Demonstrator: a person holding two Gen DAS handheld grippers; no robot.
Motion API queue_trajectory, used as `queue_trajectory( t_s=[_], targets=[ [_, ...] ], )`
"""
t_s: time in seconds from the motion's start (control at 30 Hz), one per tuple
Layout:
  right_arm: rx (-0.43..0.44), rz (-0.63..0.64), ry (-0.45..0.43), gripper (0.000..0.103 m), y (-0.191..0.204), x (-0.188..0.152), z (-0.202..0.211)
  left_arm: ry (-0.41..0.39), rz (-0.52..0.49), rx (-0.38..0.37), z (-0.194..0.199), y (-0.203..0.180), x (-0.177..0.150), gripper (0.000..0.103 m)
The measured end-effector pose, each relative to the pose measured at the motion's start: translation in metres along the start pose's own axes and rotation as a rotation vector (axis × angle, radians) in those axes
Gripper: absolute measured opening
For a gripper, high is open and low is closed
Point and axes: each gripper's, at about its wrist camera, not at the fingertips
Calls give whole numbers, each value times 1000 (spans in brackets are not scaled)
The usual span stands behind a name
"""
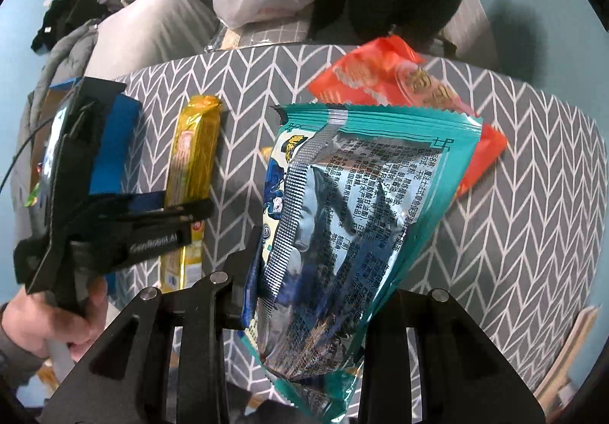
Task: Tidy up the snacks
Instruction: 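Grasp the teal-silver bag with right tool while left tool grasps yellow bar, then lift the yellow bar and teal-silver bag and carry them over the box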
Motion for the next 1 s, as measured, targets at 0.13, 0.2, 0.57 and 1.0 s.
queue_trajectory(
  t_s=[0.13, 0.2, 0.57, 1.0],
  targets=[
    [8, -5, 1, 29, -3, -7, 3, -19, -5, 1, 7, -3, -10, 29],
    [10, -5, -1, 29, -4, -9, 5, -24, -6, 7, 16, -3, -16, 29],
    [21, -15, -11, 29, -4, -17, 14, -48, -15, 34, 44, 0, -53, 29],
    [58, 23, -49, 29, 28, -28, 38, -161, -58, 33, 121, 1, -99, 28]
  ],
)
Point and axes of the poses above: each gripper's, at about its wrist camera, not at the fingertips, and z roughly against the way its jaws point, y to its left, x to its top, and after that the axes turned 13 degrees about -z, right-handed
